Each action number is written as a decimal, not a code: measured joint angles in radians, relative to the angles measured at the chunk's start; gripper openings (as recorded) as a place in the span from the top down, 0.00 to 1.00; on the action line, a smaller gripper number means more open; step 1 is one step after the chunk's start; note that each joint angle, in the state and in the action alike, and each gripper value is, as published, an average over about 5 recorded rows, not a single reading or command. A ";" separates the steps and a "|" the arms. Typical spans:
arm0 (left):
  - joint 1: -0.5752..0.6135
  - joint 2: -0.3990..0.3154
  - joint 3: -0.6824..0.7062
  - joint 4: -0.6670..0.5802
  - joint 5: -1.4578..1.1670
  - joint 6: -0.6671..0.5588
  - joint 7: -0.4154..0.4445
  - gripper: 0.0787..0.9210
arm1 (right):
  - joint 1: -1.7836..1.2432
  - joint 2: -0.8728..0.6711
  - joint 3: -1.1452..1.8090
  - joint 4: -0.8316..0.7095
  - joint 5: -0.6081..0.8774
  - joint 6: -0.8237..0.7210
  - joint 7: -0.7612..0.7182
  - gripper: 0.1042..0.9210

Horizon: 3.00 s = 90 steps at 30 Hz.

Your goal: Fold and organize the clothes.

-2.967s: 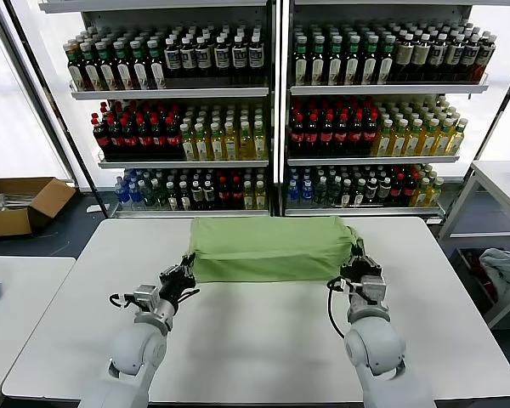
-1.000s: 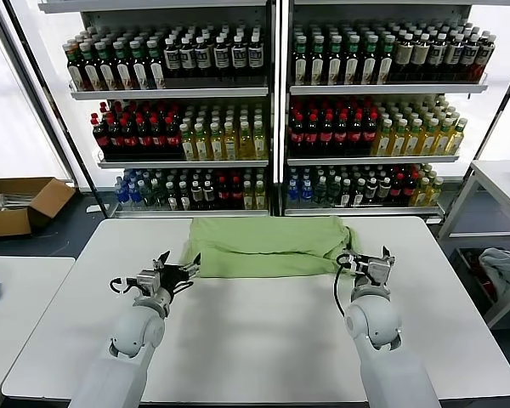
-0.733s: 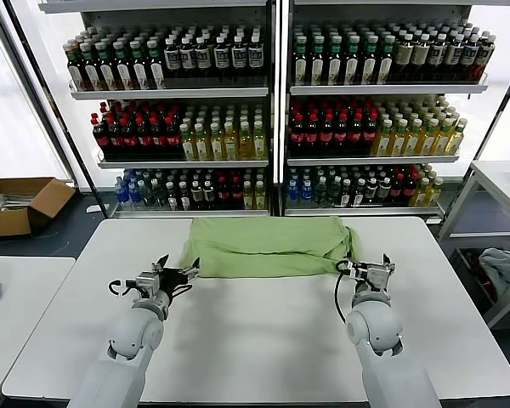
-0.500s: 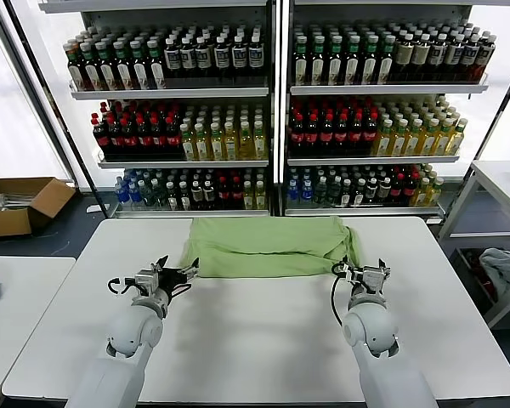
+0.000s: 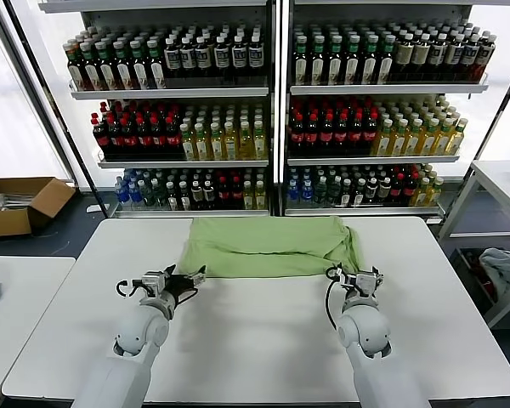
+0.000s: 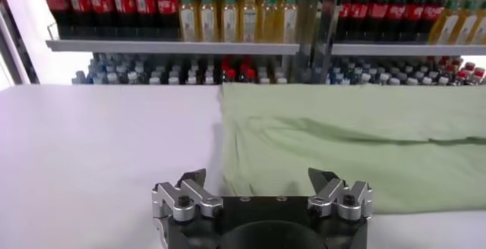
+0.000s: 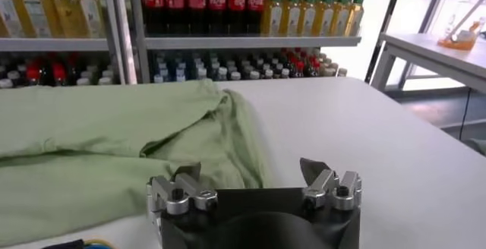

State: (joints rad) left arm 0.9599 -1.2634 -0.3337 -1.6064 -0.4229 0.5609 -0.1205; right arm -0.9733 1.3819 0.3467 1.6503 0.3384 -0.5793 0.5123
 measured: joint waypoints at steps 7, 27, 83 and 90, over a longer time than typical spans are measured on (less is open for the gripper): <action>0.000 0.002 0.010 0.012 0.008 0.007 0.000 0.34 | -0.011 0.001 0.004 -0.007 0.002 0.000 -0.007 0.36; 0.033 0.024 0.005 -0.005 0.076 -0.001 0.021 0.99 | -0.071 -0.009 0.033 0.038 0.021 0.000 -0.021 0.97; 0.829 -0.037 -0.022 -0.761 0.247 -0.134 -0.036 0.39 | -0.697 -0.019 0.254 0.739 -0.074 0.019 0.006 0.24; 0.745 -0.046 -0.047 -0.768 0.235 -0.165 -0.008 0.16 | -0.555 -0.055 0.298 0.679 -0.021 0.024 -0.075 0.12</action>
State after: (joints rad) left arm 1.7050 -1.3097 -0.3805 -2.3746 -0.1883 0.3958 -0.1289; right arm -1.5288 1.3274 0.6449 2.3289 0.3174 -0.5554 0.4369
